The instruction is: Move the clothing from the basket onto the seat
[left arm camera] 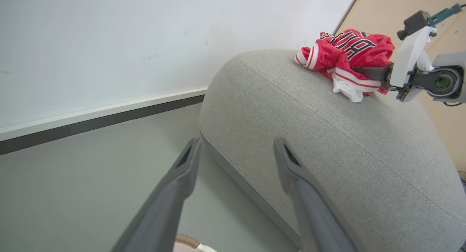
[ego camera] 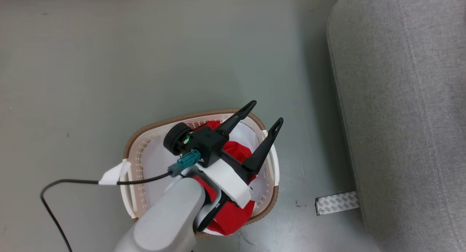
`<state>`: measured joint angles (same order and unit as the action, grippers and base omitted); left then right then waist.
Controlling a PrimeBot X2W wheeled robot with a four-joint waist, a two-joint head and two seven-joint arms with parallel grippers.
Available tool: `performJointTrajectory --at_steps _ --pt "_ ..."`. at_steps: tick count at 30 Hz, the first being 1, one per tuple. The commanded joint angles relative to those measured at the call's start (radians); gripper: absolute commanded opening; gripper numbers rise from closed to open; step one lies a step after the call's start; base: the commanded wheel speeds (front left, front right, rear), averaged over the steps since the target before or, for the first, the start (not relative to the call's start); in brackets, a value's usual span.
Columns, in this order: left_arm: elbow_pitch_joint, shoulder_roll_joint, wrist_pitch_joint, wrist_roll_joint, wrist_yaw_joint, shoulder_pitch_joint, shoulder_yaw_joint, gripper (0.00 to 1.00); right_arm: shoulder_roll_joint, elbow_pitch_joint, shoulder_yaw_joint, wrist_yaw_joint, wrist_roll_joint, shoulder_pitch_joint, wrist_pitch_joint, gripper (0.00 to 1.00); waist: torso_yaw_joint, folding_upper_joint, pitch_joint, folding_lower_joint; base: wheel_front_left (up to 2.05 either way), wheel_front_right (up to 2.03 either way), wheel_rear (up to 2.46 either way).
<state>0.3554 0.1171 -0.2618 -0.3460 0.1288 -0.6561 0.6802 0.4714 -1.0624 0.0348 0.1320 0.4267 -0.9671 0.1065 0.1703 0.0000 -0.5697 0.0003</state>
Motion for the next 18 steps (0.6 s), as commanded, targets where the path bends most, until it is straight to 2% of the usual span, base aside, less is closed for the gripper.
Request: performJointTrajectory --at_steps 1,3,4,5,6,7,8,13,18 --pt "0.006 0.002 -0.002 -0.013 0.002 -0.010 -0.004 1.00 0.007 -0.041 0.012 -0.002 0.028 0.008 -0.045 0.00 -0.006 0.0000 -0.007 -0.0003 0.00 0.00 0.00" --pt "0.010 -0.001 -0.003 -0.013 0.002 -0.010 -0.007 1.00 0.000 -0.071 0.036 -0.002 0.049 0.014 -0.086 0.00 -0.004 0.0000 -0.004 -0.0003 0.00 0.00 0.00" --pt "0.010 -0.002 -0.003 -0.014 0.002 -0.009 -0.011 1.00 0.005 -0.078 0.045 -0.002 0.061 0.014 -0.098 0.06 -0.002 0.0000 -0.001 -0.0003 0.00 0.00 0.00" --pt "0.010 -0.003 -0.003 -0.014 0.002 -0.006 -0.013 1.00 0.008 -0.082 0.055 -0.002 0.070 0.014 -0.104 0.20 0.001 0.0000 0.003 -0.0003 0.00 0.00 0.00" --pt "0.011 -0.003 -0.003 -0.014 0.003 -0.002 -0.015 1.00 0.011 -0.083 0.066 -0.002 0.081 0.015 -0.108 0.49 0.005 0.0000 0.008 -0.0003 0.00 0.00 0.00" --pt "0.012 -0.003 -0.003 -0.015 0.002 0.003 -0.020 1.00 0.015 -0.083 0.077 -0.002 0.092 0.018 -0.107 0.95 0.010 0.0000 0.016 -0.0003 0.00 0.00 0.00" --pt "0.013 -0.004 -0.003 -0.016 0.002 0.009 -0.022 1.00 0.019 -0.084 0.087 -0.003 0.101 0.022 -0.109 1.00 0.014 0.0000 0.025 -0.0003 0.00 0.00 0.00" --pt "0.023 -0.007 -0.003 -0.021 0.003 0.041 -0.037 1.00 0.026 -0.076 0.158 -0.003 0.125 0.048 -0.123 1.00 0.034 0.0000 0.102 -0.0003 0.00 0.00 0.00" --pt "0.026 -0.012 -0.003 -0.029 0.002 0.101 -0.072 1.00 0.065 -0.025 0.272 -0.003 0.157 0.110 -0.208 1.00 0.036 0.0000 0.227 -0.0003 0.00 0.00 0.00"
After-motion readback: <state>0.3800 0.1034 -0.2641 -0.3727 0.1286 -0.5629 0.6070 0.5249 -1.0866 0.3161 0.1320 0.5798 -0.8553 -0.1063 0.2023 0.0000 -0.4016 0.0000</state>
